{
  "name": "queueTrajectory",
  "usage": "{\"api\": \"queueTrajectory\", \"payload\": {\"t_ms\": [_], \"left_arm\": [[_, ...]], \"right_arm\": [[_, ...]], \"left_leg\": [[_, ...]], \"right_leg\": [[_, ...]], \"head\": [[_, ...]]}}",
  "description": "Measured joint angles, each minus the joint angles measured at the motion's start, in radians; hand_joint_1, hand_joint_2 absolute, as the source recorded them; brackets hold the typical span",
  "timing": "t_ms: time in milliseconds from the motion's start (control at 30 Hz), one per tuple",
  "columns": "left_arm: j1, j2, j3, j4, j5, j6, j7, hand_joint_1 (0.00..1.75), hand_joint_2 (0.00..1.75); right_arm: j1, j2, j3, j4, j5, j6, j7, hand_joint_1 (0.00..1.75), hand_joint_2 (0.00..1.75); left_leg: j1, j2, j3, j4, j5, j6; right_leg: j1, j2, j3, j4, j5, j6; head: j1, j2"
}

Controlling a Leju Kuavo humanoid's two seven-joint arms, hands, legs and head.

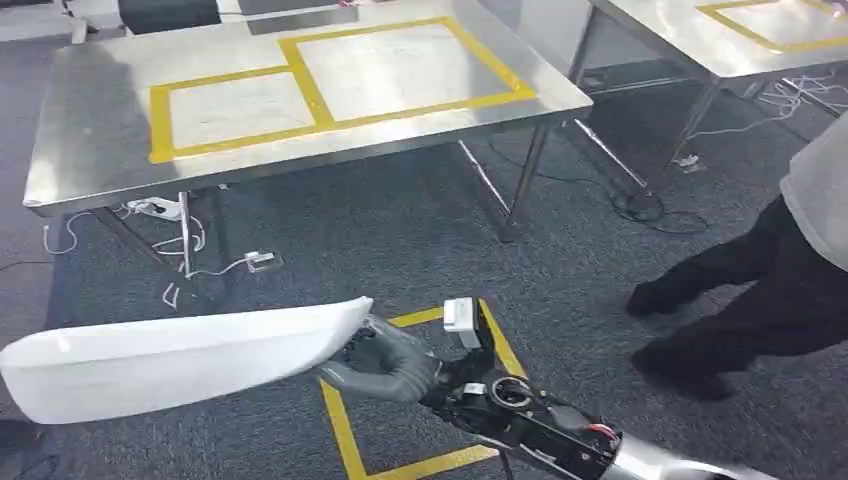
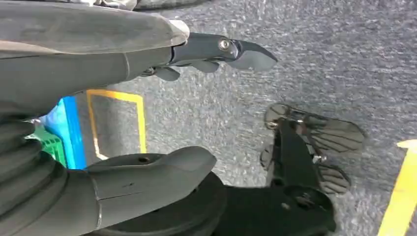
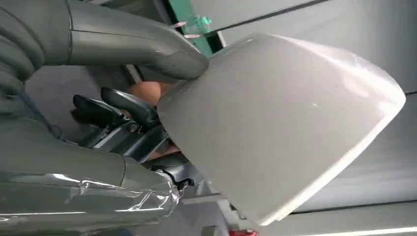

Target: Take the parts from the cabinet and place them on the table.

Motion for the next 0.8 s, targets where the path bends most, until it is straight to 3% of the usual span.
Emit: {"api": "queueTrajectory", "payload": {"t_ms": [33, 67, 100, 133, 167, 200, 233, 267, 300, 333, 433, 467, 533, 567, 600, 633, 667, 733, 800], "left_arm": [[0.000, 0.000, 0.000, 0.000, 0.000, 0.000, 0.000, 0.00, 1.75], [0.001, 0.000, 0.000, 0.000, 0.000, 0.000, 0.000, 0.00, 1.75], [0.006, 0.000, 0.000, 0.000, 0.001, 0.000, 0.000, 0.00, 1.75], [0.008, 0.000, 0.000, 0.000, 0.001, 0.000, 0.000, 0.00, 1.75], [0.008, 0.002, 0.000, 0.000, 0.001, 0.000, 0.000, 0.00, 1.75], [0.008, 0.002, 0.000, 0.000, 0.001, 0.000, 0.000, 0.00, 1.75], [0.007, 0.002, 0.000, 0.000, 0.001, 0.000, 0.000, 0.00, 1.75], [0.004, 0.000, 0.000, 0.000, 0.001, 0.000, 0.000, 0.00, 1.75], [0.003, 0.001, 0.000, 0.000, 0.001, 0.000, 0.000, 0.00, 1.75], [0.003, 0.000, 0.000, 0.000, 0.001, 0.000, 0.002, 0.00, 1.75], [0.005, -0.001, 0.000, 0.000, 0.001, 0.000, 0.007, 0.00, 1.75], [0.005, 0.000, 0.000, 0.000, 0.001, 0.000, 0.007, 0.00, 1.75], [0.004, 0.001, 0.000, 0.000, 0.001, 0.000, 0.007, 0.00, 1.75], [0.004, 0.001, 0.000, 0.000, 0.001, 0.000, 0.007, 0.00, 1.75], [0.004, 0.001, 0.000, 0.000, 0.002, 0.000, 0.007, 0.00, 1.75], [0.006, 0.001, 0.000, 0.000, 0.002, 0.000, 0.007, 0.00, 1.75], [0.006, 0.001, 0.000, 0.000, 0.002, 0.000, 0.007, 0.00, 1.75], [0.006, 0.000, 0.000, 0.000, 0.003, 0.000, 0.007, 0.00, 1.75], [0.003, -0.002, 0.000, 0.000, 0.004, 0.000, 0.007, 0.00, 1.75]], "right_arm": [[0.001, 0.000, 0.000, 0.000, 0.000, 0.000, 0.000, 1.75, 1.75], [0.002, 0.000, 0.000, 0.000, 0.000, 0.000, 0.000, 1.75, 1.75], [0.002, 0.000, 0.000, 0.003, 0.000, -0.002, 0.000, 1.75, 1.75], [0.002, 0.000, 0.001, 0.003, 0.000, -0.002, 0.000, 1.75, 1.75], [0.002, 0.000, 0.001, 0.003, -0.001, -0.002, 0.000, 1.75, 1.75], [0.002, 0.000, 0.001, 0.003, -0.002, -0.002, 0.000, 1.75, 1.75], [0.002, 0.000, 0.001, 0.003, -0.002, -0.002, 0.000, 1.75, 1.75], [0.001, 0.000, 0.000, 0.003, -0.002, -0.002, 0.000, 1.75, 1.75], [0.000, 0.000, 0.000, 0.003, -0.002, -0.003, 0.000, 1.75, 1.75], [0.000, 0.000, 0.001, 0.003, -0.002, -0.003, -0.001, 1.75, 1.75], [-0.001, 0.000, 0.001, 0.003, -0.003, -0.007, -0.002, 1.75, 1.75], [-0.003, 0.000, 0.000, 0.003, -0.003, -0.007, -0.003, 1.75, 1.75], [-0.003, 0.000, 0.000, 0.003, -0.003, -0.008, -0.003, 1.75, 1.75], [-0.002, -0.001, 0.001, 0.003, -0.003, -0.008, -0.003, 1.75, 1.75], [0.000, -0.001, 0.001, 0.003, -0.003, -0.008, -0.002, 1.75, 1.75], [0.001, -0.002, 0.001, 0.003, -0.004, -0.008, -0.002, 1.75, 1.75], [0.000, -0.002, 0.001, 0.003, -0.005, -0.008, 0.000, 1.75, 1.75], [-0.002, -0.002, 0.001, 0.003, -0.006, -0.009, 0.000, 1.75, 1.75], [-0.005, -0.002, 0.002, 0.003, -0.009, -0.010, 0.000, 1.75, 1.75]], "left_leg": [[0.003, 0.001, -0.048, 0.079, -0.027, -0.003], [0.004, 0.001, -0.065, 0.104, -0.032, -0.005], [0.008, 0.003, -0.114, 0.160, -0.029, -0.010], [0.012, 0.004, -0.111, 0.134, 0.005, -0.012], [0.015, 0.005, -0.086, 0.064, 0.057, -0.015], [0.019, 0.009, -0.043, -0.037, 0.118, -0.016], [0.022, 0.016, -0.009, -0.118, 0.153, -0.018], [0.016, 0.018, 0.004, -0.140, 0.131, -0.016], [0.017, 0.011, 0.003, -0.139, 0.130, -0.002], [0.016, 0.010, 0.004, -0.138, 0.125, 0.005], [0.017, 0.010, 0.015, -0.142, 0.118, 0.025], [0.016, 0.010, 0.021, -0.142, 0.114, 0.031], [0.013, 0.010, 0.029, -0.142, 0.106, 0.040], [0.012, 0.009, 0.034, -0.142, 0.102, 0.042], [0.010, 0.008, 0.040, -0.142, 0.097, 0.042], [0.009, 0.006, 0.049, -0.142, 0.091, 0.041], [0.009, 0.004, 0.058, -0.142, 0.085, 0.040], [0.008, 0.001, 0.080, -0.143, 0.072, 0.035], [0.004, -0.003, 0.081, -0.141, 0.065, 0.027]], "right_leg": [[0.001, -0.003, 0.001, 0.000, -0.003, -0.003], [0.002, -0.004, 0.001, 0.000, -0.003, -0.003], [0.002, -0.004, 0.003, 0.002, -0.009, -0.004], [0.001, -0.003, 0.008, 0.003, -0.014, -0.003], [0.000, -0.002, 0.013, 0.005, -0.020, 0.000], [-0.002, -0.002, 0.020, 0.010, -0.030, 0.005], [-0.002, -0.003, 0.022, 0.017, -0.039, 0.012], [0.008, -0.001, 0.019, 0.024, -0.049, 0.019], [0.008, -0.002, 0.019, 0.025, -0.052, 0.022], [0.007, -0.002, 0.024, 0.022, -0.055, 0.026], [-0.001, -0.002, 0.021, 0.042, -0.076, 0.043], [-0.001, -0.002, 0.001, 0.093, -0.103, 0.046], [-0.001, -0.002, -0.088, 0.270, -0.174, 0.051], [-0.001, -0.002, -0.133, 0.346, -0.192, 0.052], [-0.001, -0.002, -0.160, 0.377, -0.187, 0.051], [0.000, -0.002, -0.159, 0.355, -0.154, 0.048], [0.000, -0.002, -0.140, 0.292, -0.104, 0.043], [0.004, 0.001, -0.071, 0.103, 0.014, 0.026], [0.013, 0.003, -0.050, 0.056, 0.000, 0.014]], "head": [[-0.005, 0.000], [-0.006, 0.000], [-0.010, 0.000], [-0.015, 0.000], [-0.022, 0.000], [-0.024, 0.000], [-0.027, 0.000], [-0.037, 0.000], [-0.035, 0.000], [-0.023, 0.000], [-0.015, 0.000], [-0.009, 0.000], [0.005, 0.000], [0.009, 0.000], [0.013, 0.000], [0.016, 0.000], [0.019, 0.000], [0.027, 0.000], [0.024, 0.000]]}}
